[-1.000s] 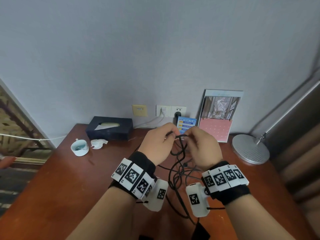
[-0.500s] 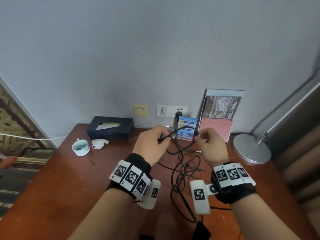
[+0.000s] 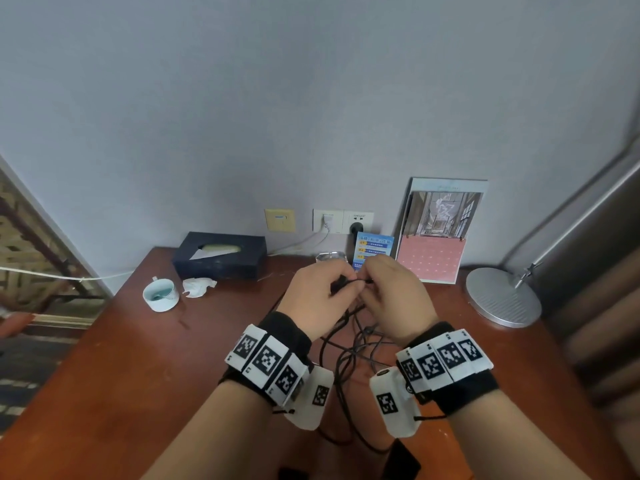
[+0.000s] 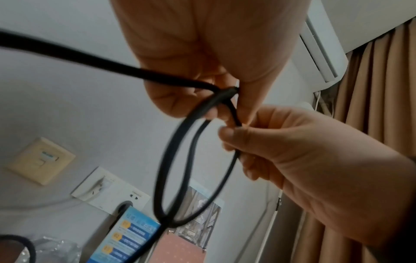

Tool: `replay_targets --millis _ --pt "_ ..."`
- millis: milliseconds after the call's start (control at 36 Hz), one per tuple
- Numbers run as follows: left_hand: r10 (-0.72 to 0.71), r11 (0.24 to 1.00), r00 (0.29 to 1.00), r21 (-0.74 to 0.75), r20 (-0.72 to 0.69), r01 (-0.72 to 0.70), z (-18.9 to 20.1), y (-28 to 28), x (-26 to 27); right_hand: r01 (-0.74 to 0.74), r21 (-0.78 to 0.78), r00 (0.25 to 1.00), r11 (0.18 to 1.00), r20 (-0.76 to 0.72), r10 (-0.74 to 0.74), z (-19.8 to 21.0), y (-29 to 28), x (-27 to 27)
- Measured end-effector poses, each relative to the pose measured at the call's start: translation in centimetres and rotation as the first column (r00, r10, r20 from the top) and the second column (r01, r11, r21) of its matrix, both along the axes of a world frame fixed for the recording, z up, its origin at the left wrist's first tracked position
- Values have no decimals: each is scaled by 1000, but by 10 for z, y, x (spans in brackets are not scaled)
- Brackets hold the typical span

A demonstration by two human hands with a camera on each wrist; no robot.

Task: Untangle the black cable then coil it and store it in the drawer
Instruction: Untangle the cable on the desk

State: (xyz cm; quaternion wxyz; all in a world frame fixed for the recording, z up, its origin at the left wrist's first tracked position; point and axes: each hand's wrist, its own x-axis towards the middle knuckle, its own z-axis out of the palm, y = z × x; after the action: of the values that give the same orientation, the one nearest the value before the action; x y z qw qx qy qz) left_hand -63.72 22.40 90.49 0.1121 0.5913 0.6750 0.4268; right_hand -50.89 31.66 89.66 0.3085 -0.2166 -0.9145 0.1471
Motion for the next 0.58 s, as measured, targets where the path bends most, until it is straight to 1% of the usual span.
replay_targets --millis 28,83,139,194,222,278,306,333,361,389,417,472,500,528,583 --pt "-6 1000 1000 2 8 6 1 0 -1 18 -21 1000 1000 -10 -18 -1 2 2" --pt "-11 1000 1000 -8 -7 11 0 -2 -6 77 -116 995 990 -56 -84 -2 5 6" --pt "5 999 999 -43 -36 -6 -4 -4 -14 164 -280 964 946 -158 -214 -2 10 11" --pt "35 997 999 -70 -19 -37 -10 -7 -22 221 -474 893 852 -252 -372 -1 17 16" --pt "47 996 999 -78 8 -46 -14 -9 -26 211 -570 852 794 -290 -435 0 20 18" --pt "51 995 997 -87 63 -46 -19 -12 -29 135 -726 779 674 -343 -525 4 28 23" --pt "50 995 996 -91 80 -43 -20 -12 -29 105 -770 761 629 -344 -550 7 31 25" --pt "51 995 995 -94 83 -44 -21 -12 -28 95 -796 764 597 -326 -556 9 33 26" --pt "54 995 995 -93 78 -47 -21 -12 -28 112 -806 786 581 -287 -549 8 34 27" --pt "58 995 996 -90 73 -51 -21 -11 -27 158 -801 815 578 -225 -535 7 34 27" --pt "61 995 996 -88 66 -55 -21 -10 -26 238 -766 838 597 -148 -525 4 34 26" --pt "67 994 998 -91 15 -66 -21 -7 -25 387 -622 859 681 -26 -512 0 32 25" --pt "71 993 997 -93 -10 -71 -21 -5 -24 422 -538 864 730 -5 -503 -1 30 25" --pt "75 993 997 -91 -26 -77 -20 -4 -23 426 -463 873 778 -15 -487 -1 27 24" --pt "82 993 996 -79 -46 -86 -18 -3 -21 390 -329 899 860 -68 -433 2 20 22"
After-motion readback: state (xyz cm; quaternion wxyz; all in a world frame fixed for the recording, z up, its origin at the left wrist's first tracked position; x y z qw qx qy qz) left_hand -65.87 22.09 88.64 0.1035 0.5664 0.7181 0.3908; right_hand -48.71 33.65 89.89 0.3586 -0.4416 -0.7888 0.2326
